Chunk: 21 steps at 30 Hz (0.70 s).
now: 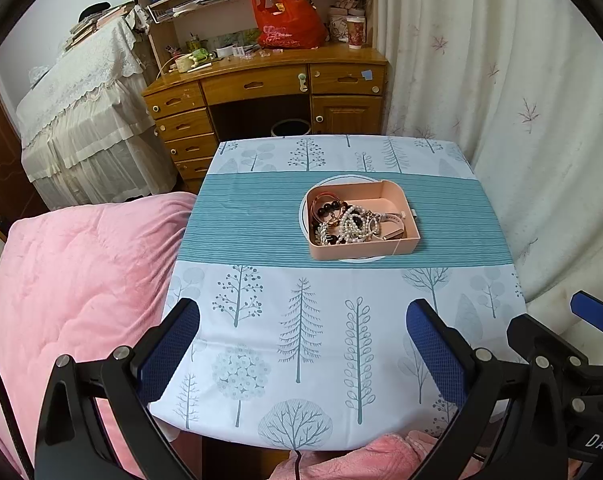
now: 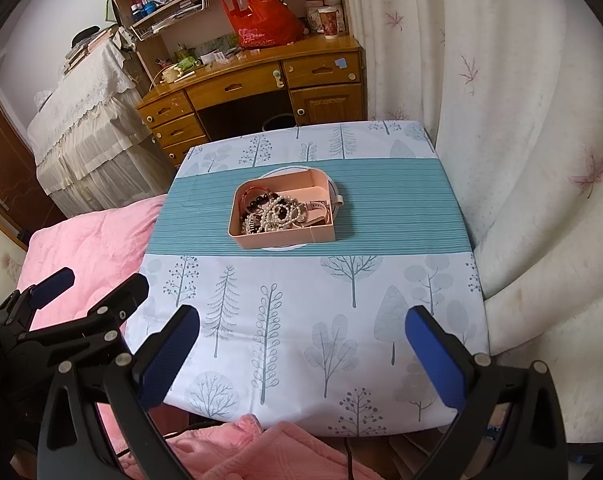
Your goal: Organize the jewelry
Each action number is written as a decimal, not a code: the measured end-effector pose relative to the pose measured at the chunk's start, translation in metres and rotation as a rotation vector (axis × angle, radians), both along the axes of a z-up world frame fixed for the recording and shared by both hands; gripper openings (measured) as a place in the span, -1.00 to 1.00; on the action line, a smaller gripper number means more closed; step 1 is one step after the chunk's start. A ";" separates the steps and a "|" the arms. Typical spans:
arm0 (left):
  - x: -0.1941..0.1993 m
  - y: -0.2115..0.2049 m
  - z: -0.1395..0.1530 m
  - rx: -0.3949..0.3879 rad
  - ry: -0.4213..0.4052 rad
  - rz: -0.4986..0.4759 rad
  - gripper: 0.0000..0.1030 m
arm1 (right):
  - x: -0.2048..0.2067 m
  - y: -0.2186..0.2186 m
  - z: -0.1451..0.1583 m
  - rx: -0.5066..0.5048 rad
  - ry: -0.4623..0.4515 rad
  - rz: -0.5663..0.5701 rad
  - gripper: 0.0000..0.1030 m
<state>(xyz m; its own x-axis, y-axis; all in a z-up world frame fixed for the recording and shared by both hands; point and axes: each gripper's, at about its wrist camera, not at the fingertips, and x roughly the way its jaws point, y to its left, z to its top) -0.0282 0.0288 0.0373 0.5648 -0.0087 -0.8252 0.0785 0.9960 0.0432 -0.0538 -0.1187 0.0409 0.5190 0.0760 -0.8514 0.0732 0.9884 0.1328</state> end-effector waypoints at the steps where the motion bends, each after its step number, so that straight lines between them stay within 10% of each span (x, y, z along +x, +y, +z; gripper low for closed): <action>1: 0.000 0.000 0.000 0.000 0.001 0.000 0.99 | 0.000 0.000 -0.001 -0.001 0.000 0.000 1.00; 21: 0.009 0.004 0.000 -0.005 -0.007 -0.005 0.99 | 0.009 -0.002 -0.006 0.007 0.013 -0.005 1.00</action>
<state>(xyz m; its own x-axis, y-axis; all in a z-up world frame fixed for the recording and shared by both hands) -0.0192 0.0332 0.0377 0.5706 -0.0160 -0.8211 0.0832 0.9958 0.0384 -0.0446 -0.1207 0.0345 0.5081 0.0792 -0.8576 0.0802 0.9871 0.1387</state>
